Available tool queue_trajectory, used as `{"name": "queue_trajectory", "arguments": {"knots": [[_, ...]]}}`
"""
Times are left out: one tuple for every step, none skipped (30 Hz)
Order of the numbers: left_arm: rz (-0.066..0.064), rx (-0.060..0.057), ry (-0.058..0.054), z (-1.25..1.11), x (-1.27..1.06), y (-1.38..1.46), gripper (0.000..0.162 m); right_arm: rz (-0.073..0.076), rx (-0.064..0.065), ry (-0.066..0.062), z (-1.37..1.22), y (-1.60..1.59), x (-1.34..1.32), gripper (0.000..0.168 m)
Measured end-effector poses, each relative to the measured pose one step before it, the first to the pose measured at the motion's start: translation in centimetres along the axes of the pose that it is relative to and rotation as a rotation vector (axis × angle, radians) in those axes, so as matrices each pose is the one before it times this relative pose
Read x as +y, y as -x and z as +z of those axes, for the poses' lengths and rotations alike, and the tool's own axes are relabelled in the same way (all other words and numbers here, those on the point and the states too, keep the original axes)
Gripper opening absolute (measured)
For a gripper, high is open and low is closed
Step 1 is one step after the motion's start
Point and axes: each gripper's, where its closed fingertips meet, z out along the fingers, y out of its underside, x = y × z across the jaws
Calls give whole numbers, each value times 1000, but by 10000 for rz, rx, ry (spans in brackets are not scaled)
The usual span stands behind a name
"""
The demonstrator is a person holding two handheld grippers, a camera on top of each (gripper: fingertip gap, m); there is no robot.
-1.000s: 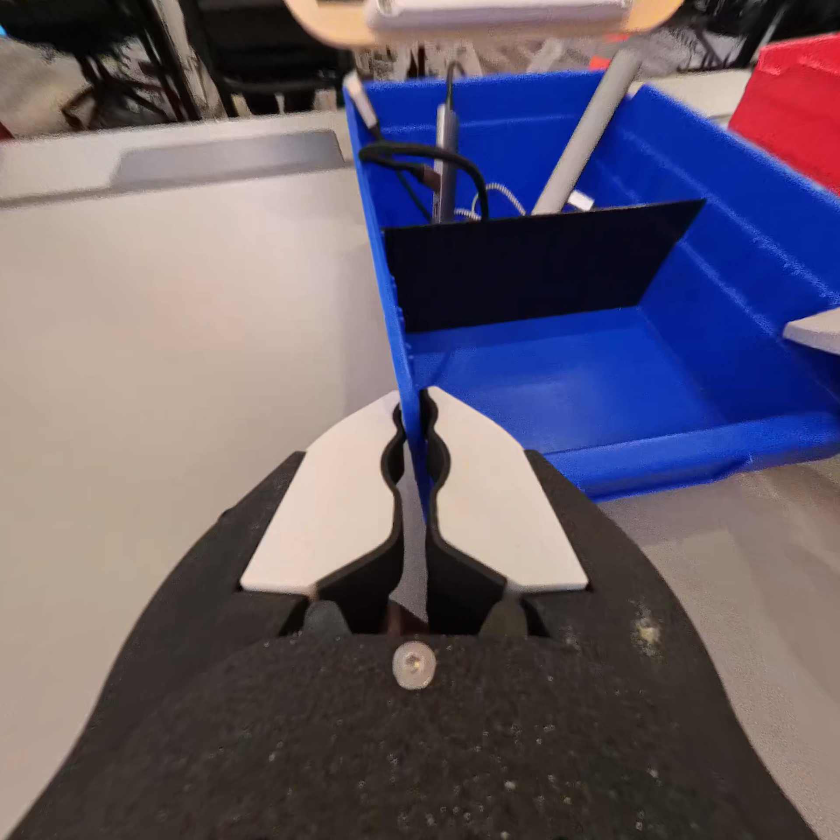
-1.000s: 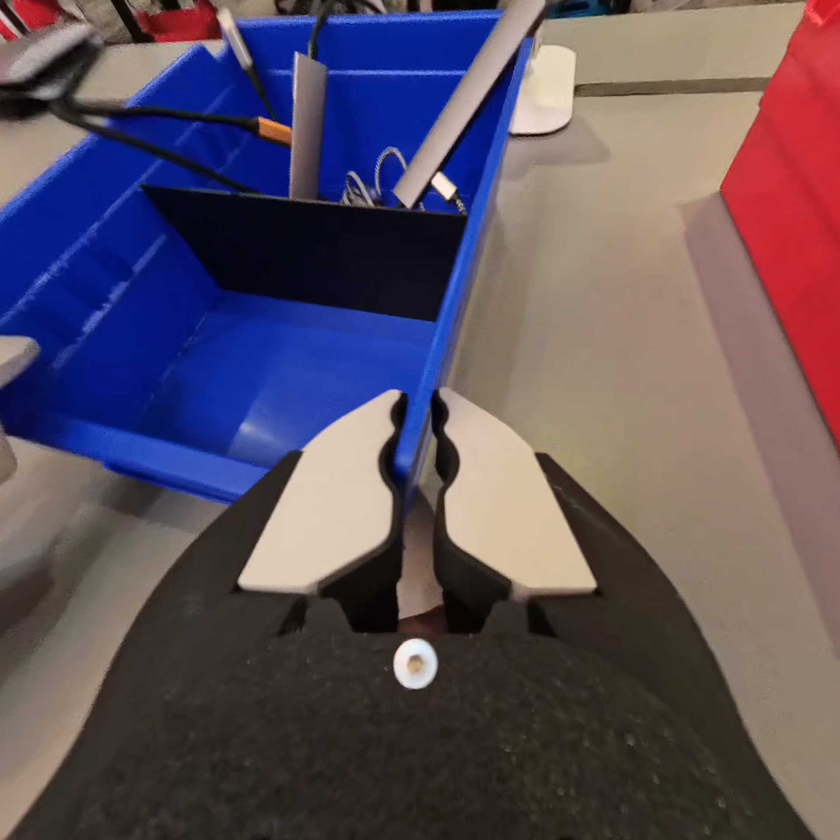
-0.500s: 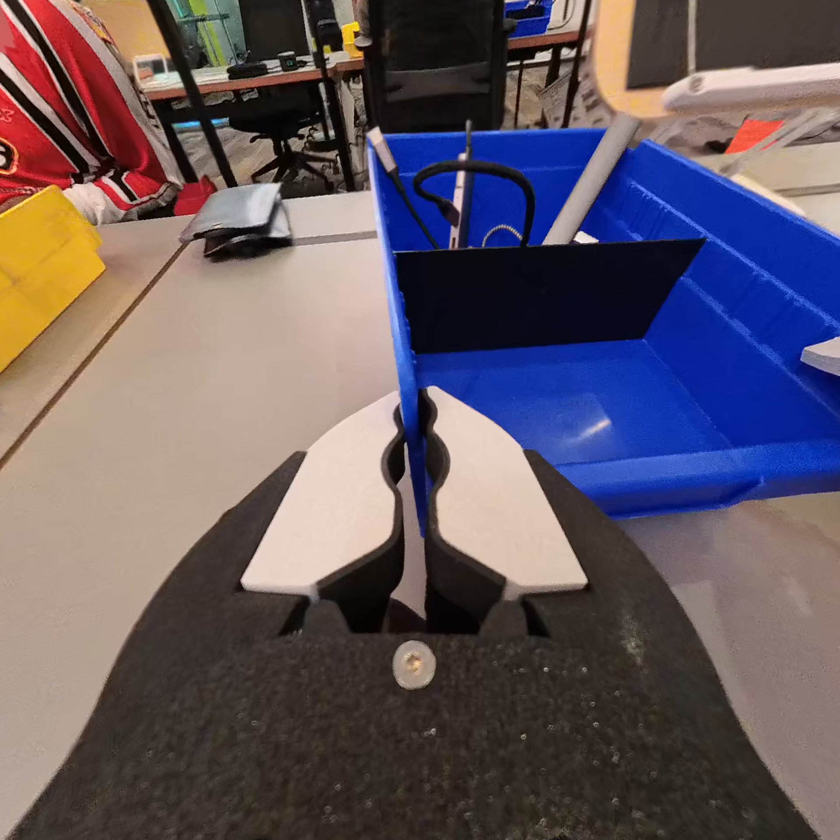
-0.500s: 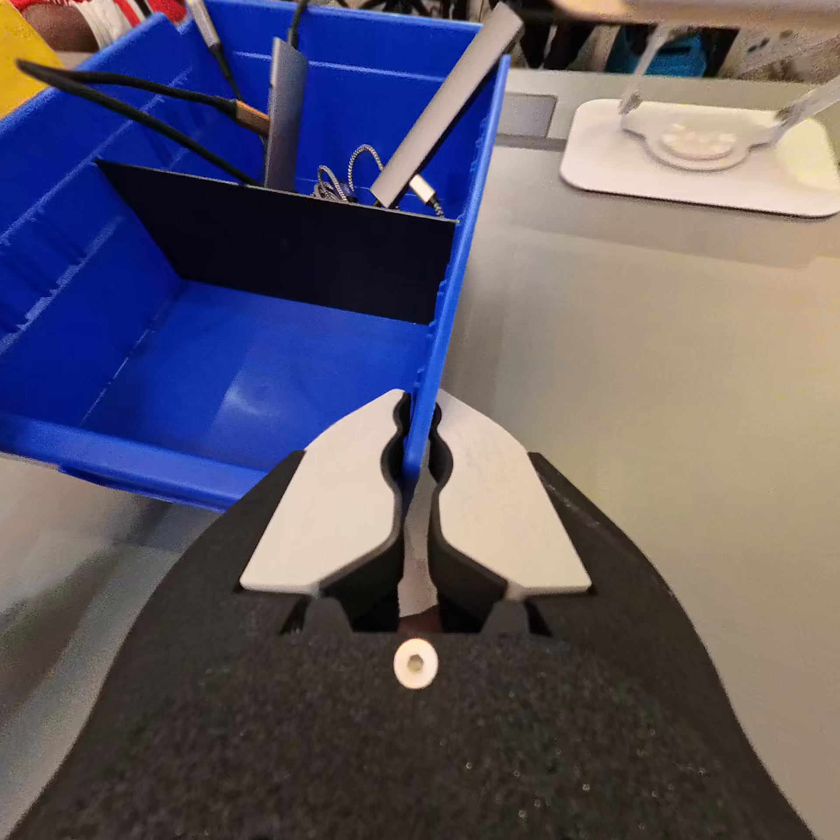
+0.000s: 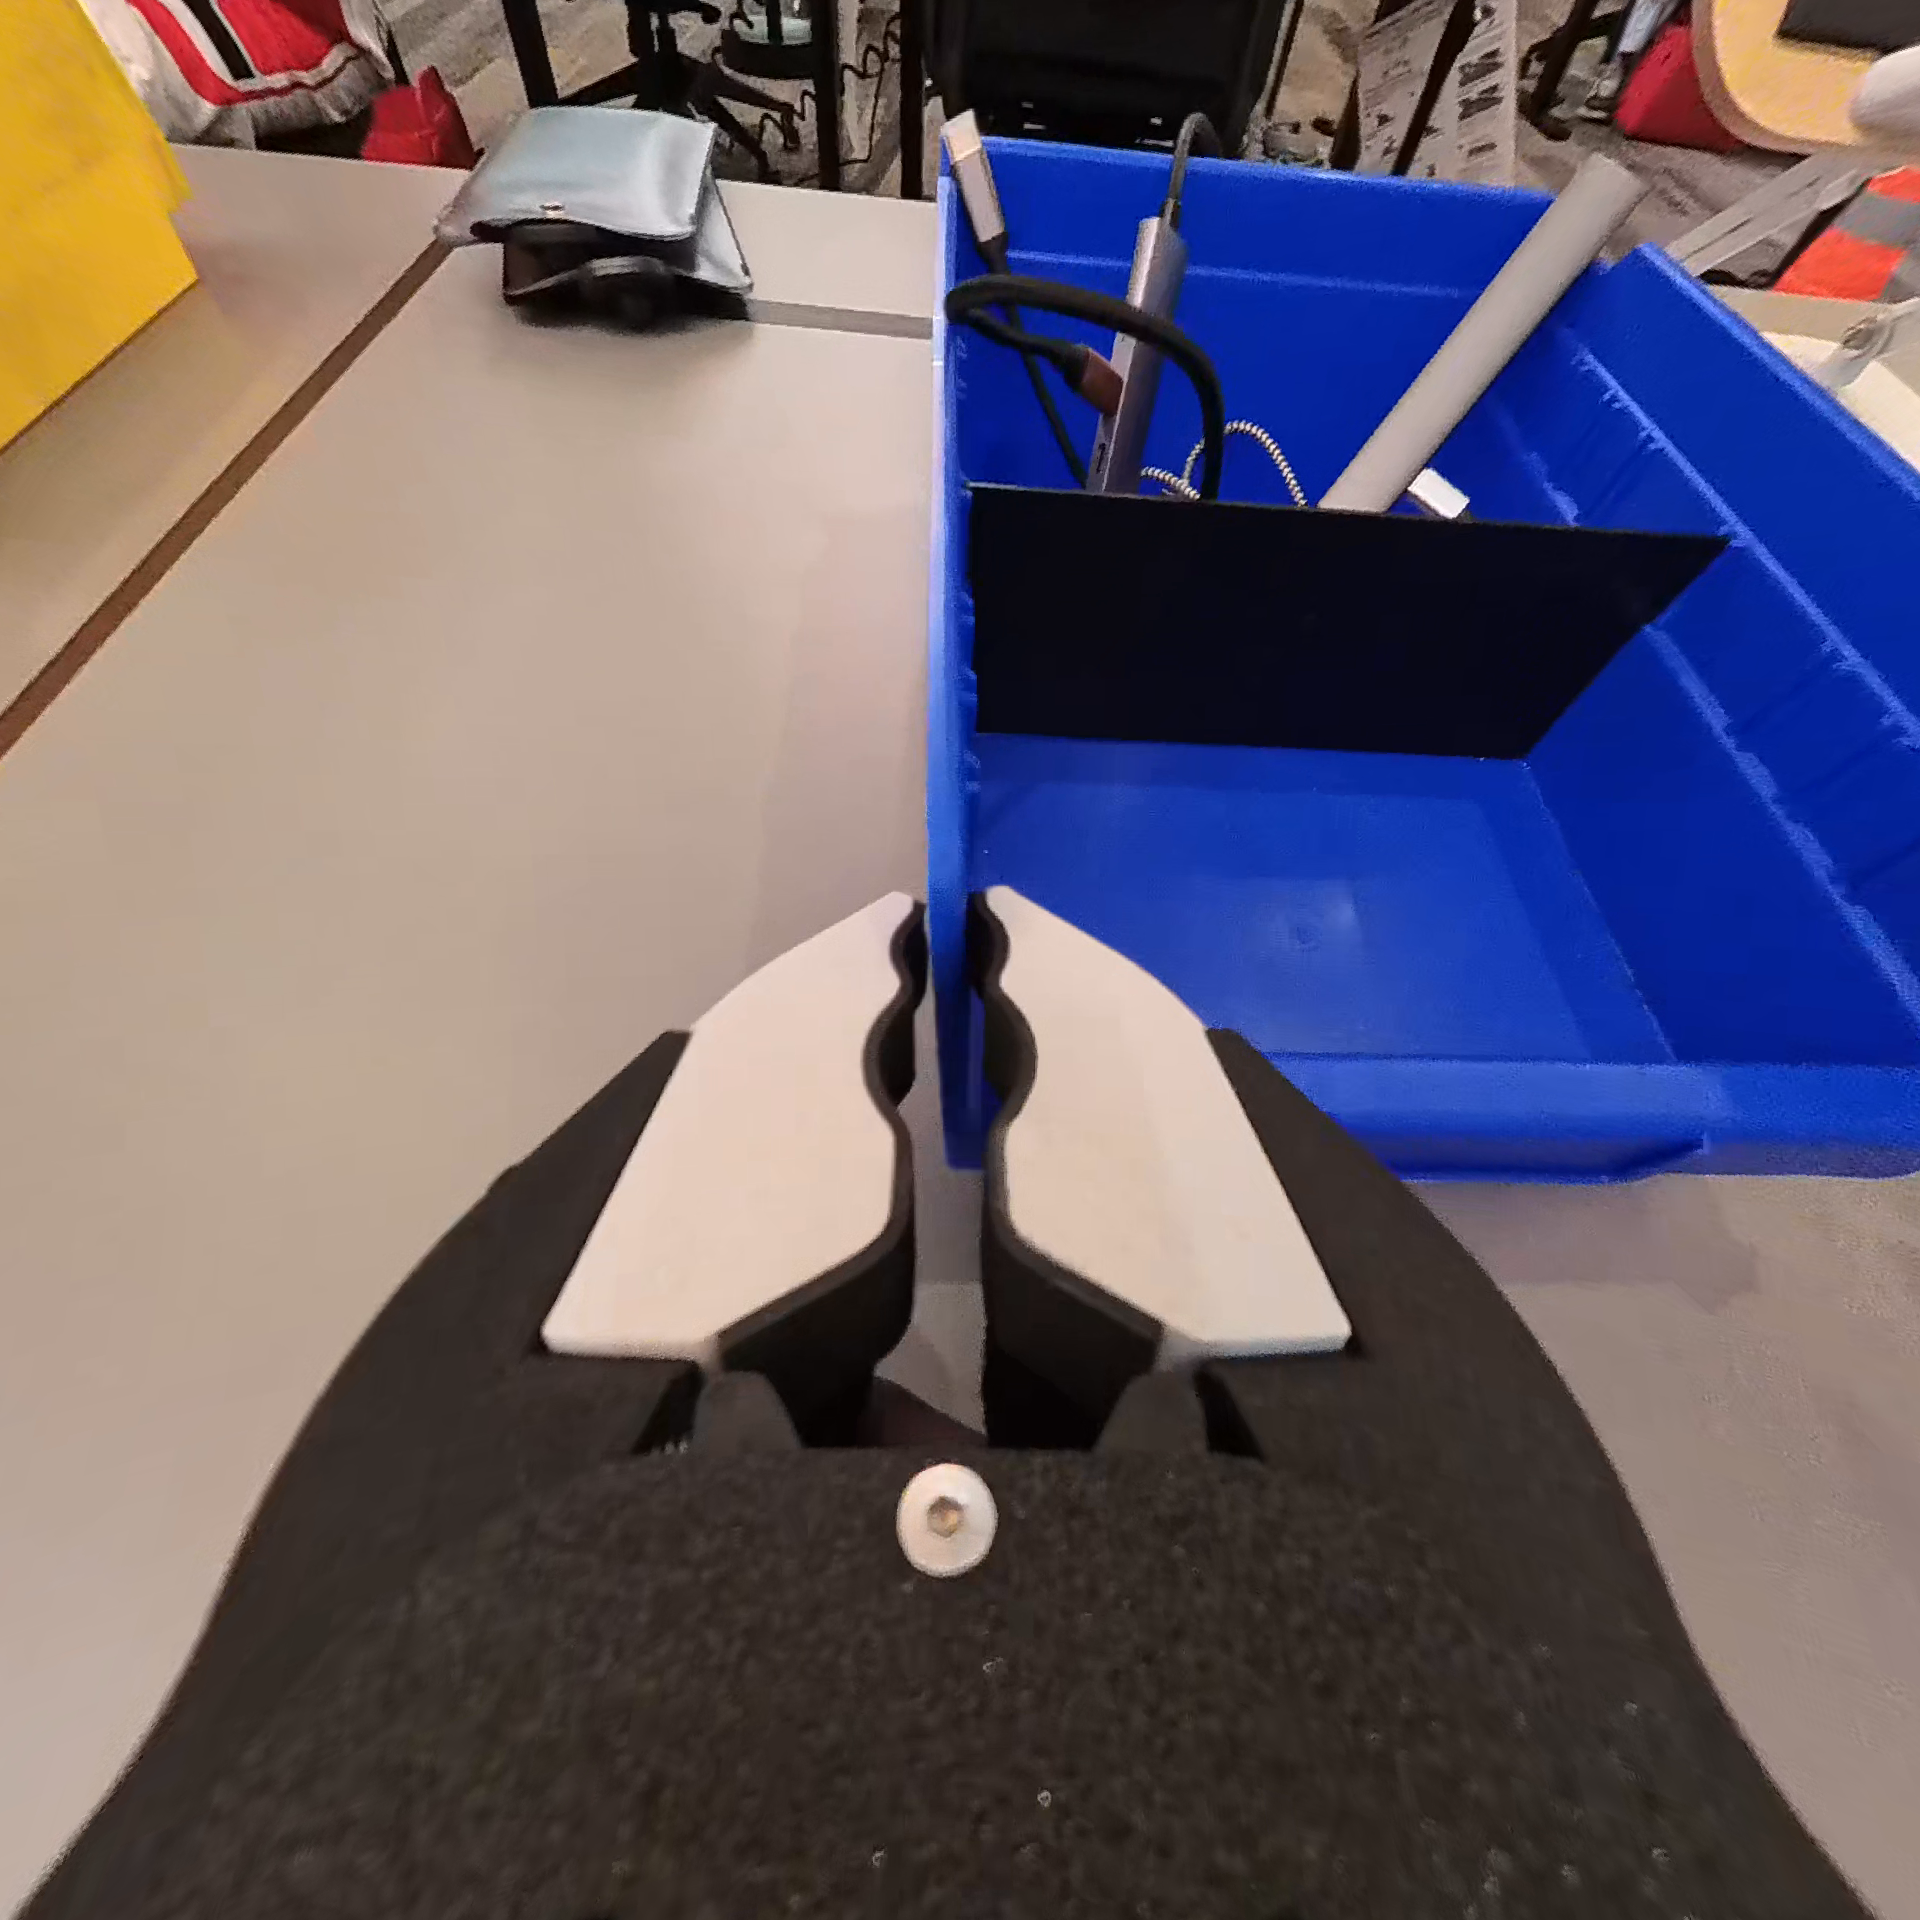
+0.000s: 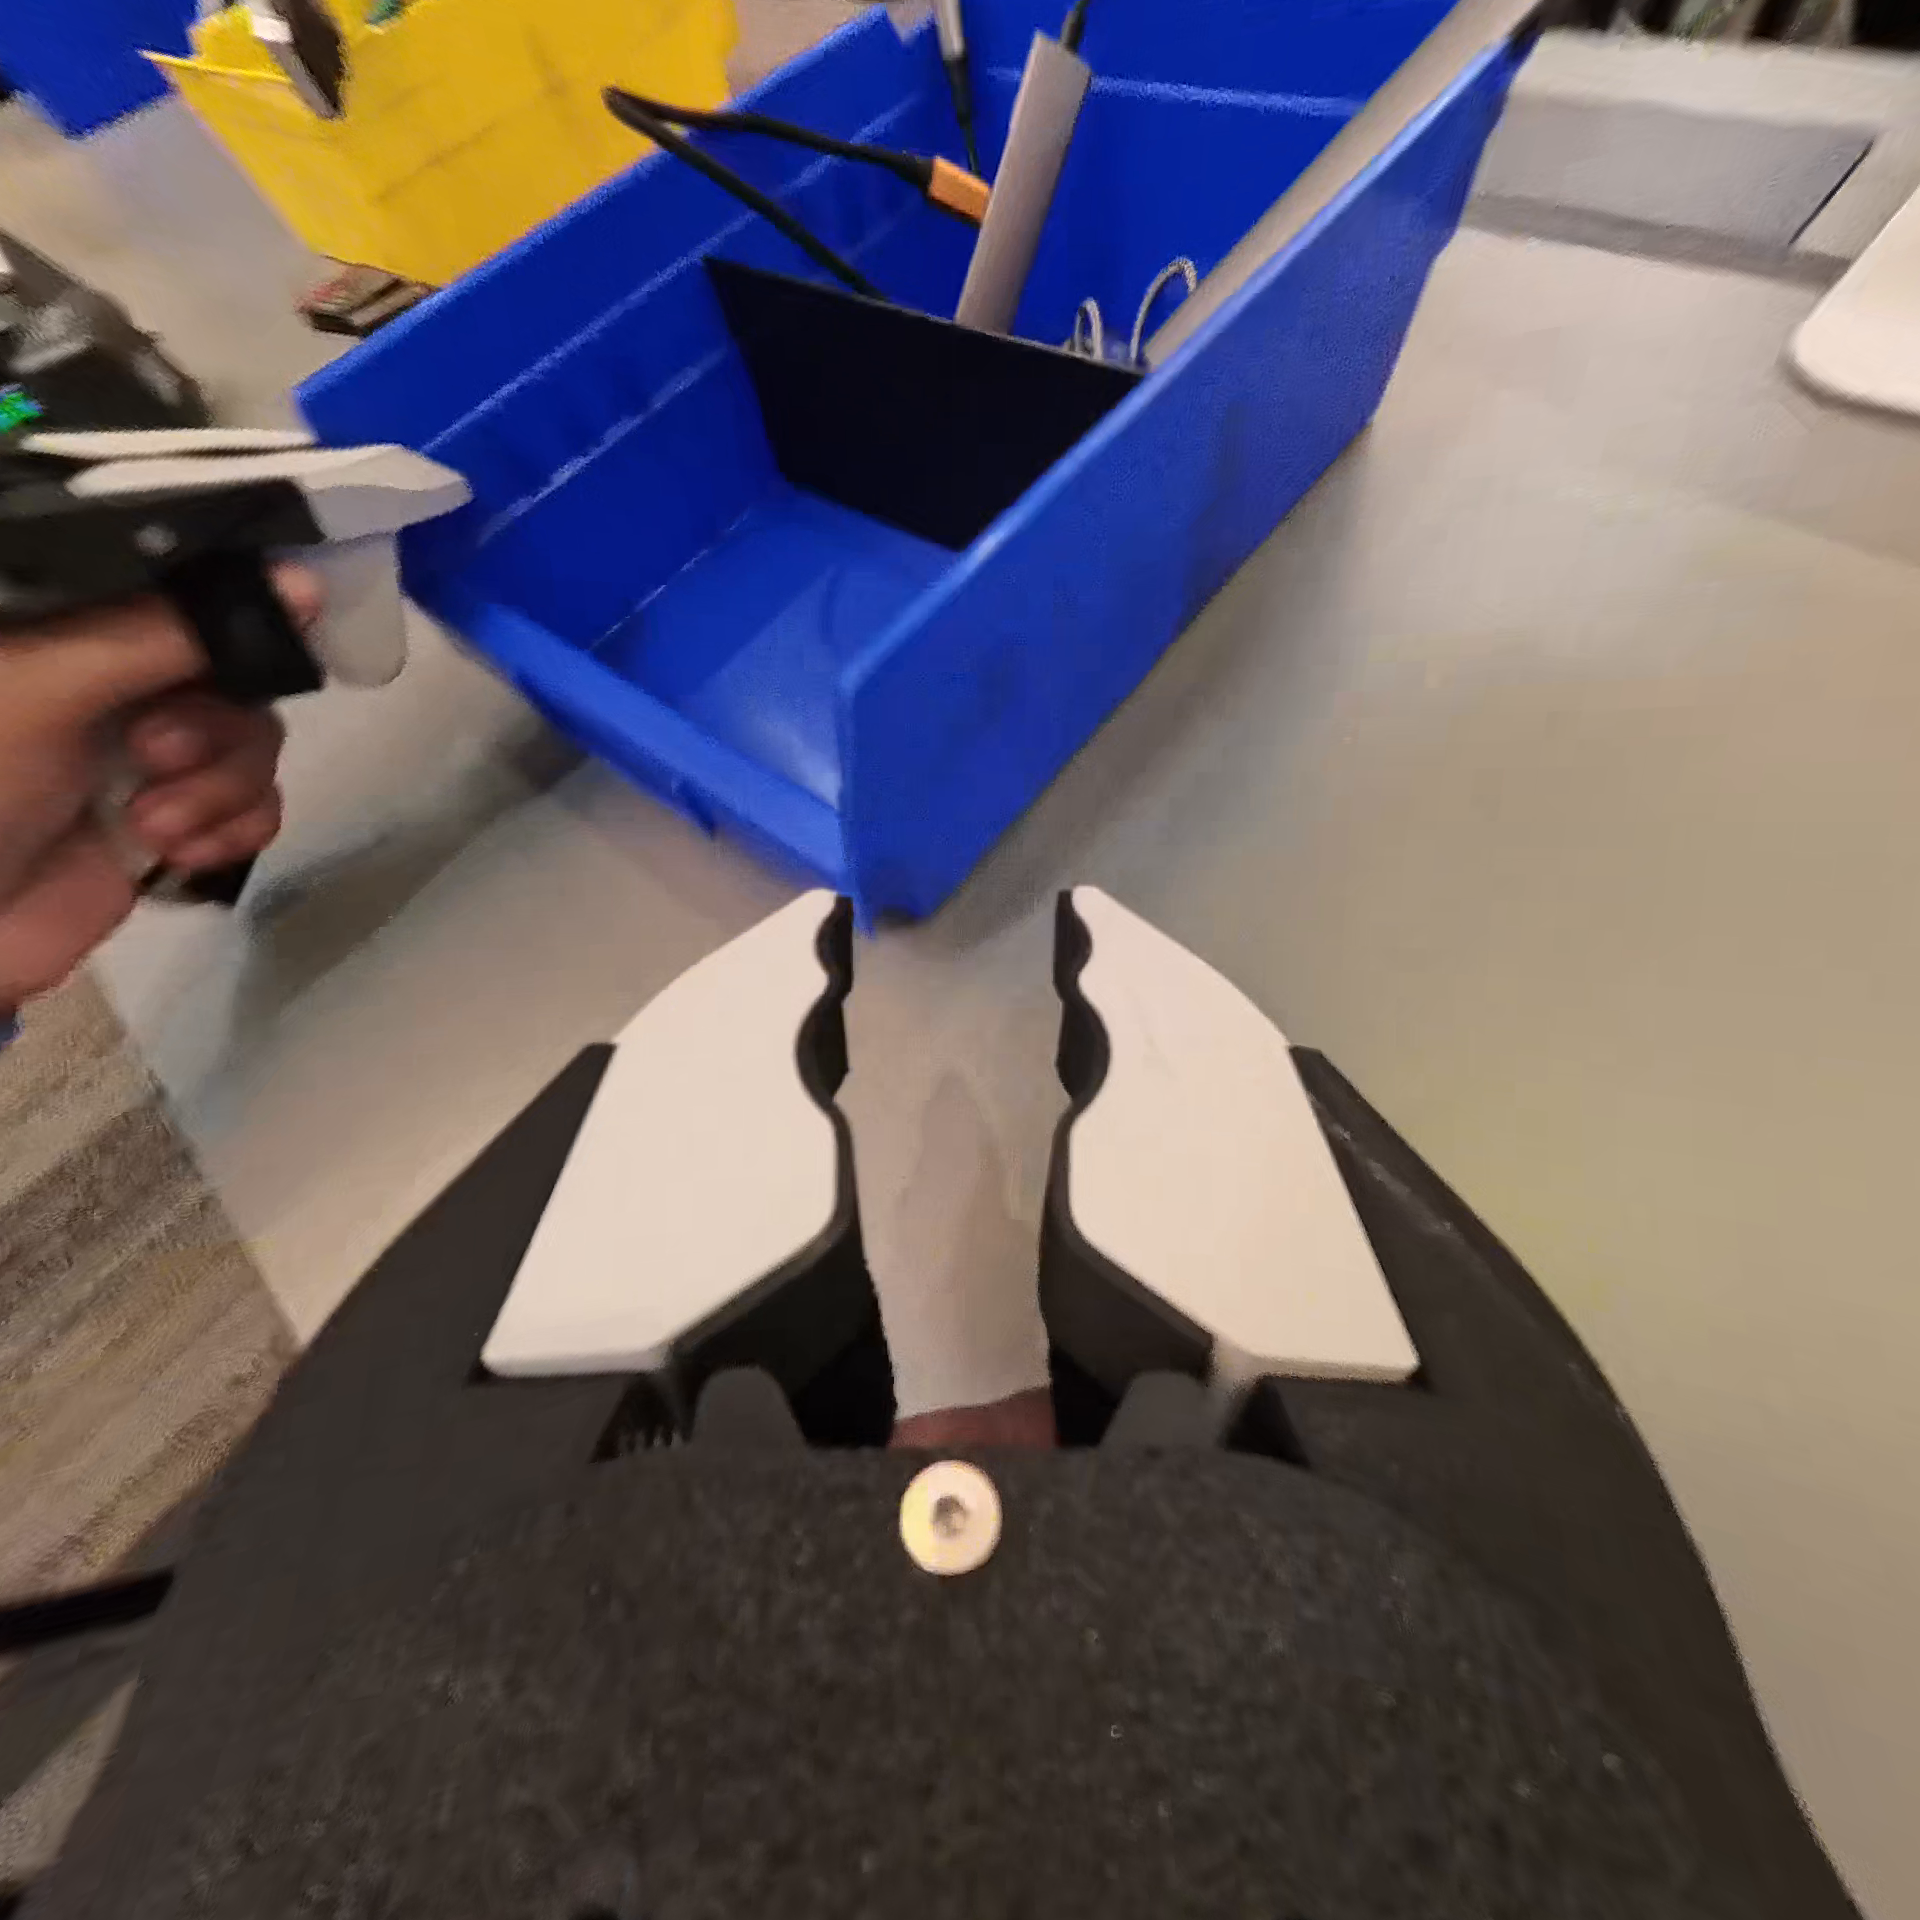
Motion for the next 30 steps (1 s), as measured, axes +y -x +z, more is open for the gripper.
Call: {"name": "queue_trajectory", "arguments": {"knots": [[149,-41,18,-117,70,6,7,-375,51,-356,-2370,-1422,145,38],[190,-31,18,-55,49,5,6,-405,482,-413,-2584,-2340,155,39],[180,-4,4,3,6,-49,6,-390,740,-301,-2659,-3096,325,39],[159,2,23,27,-2,-52,3,-287,1119,-195,-2641,-4010,527,39],[172,-21,60,13,15,74,3,-96,1403,-115,-2427,-4759,710,39],[146,13,89,29,14,115,4,3,1524,-23,-2053,-5133,903,39],[-7,18,70,33,0,152,4,101,1516,55,-1528,-5098,1073,38],[-149,37,10,18,-1,138,3,246,1076,149,-821,-4216,1239,33],[-190,51,-44,-14,3,70,3,395,492,251,-233,-2863,1252,31],[-157,39,-39,-44,7,24,3,392,-24,311,200,-1514,1195,31],[-73,-12,1,-66,33,20,3,359,-336,434,581,-534,1253,30],[31,-71,23,-63,33,24,3,293,-521,618,847,149,1284,29],[100,-109,19,-41,29,34,3,147,-572,504,822,546,850,29],[121,-130,16,-12,19,42,4,109,-488,154,692,606,250,29],[124,-123,27,0,7,30,4,95,-234,-40,608,344,-111,29],[106,-94,23,-6,5,29,5,-37,-27,13,530,214,-156,24],[68,-48,6,4,9,20,5,-204,185,123,414,70,-97,13],[16,-9,-13,-2,-1,9,5,-285,315,23,284,-7,-221,3],[-37,14,-22,-14,1,9,5,-241,49,-5,275,460,-205,3],[-52,34,-26,-1,2,-7,5,-104,168,70,304,359,-79,3],[-22,47,-28,-13,-6,-4,5,-152,332,18,225,114,-147,3],[17,46,-26,-24,12,-9,5,-123,309,23,195,26,-173,3],[43,28,-23,-45,13,10,5,27,65,53,232,215,-91,3],[42,1,-14,-46,32,34,5,251,-45,41,198,268,-91,3],[12,-12,-4,-72,33,39,5,155,-10,24,95,164,-102,3],[-25,-6,-10,-73,29,35,5,-151,68,60,8,-3,9,3],[-81,0,-21,-64,26,15,5,-137,79,26,-81,-140,85,3],[-145,0,-26,-54,16,-18,4,132,13,-58,-119,-124,139,3],[-131,6,-14,-49,23,-43,4,181,-83,-143,-134,-75,83,2],[-13,4,8,-59,24,-54,4,85,-64,-78,-138,-110,101,2]]}}
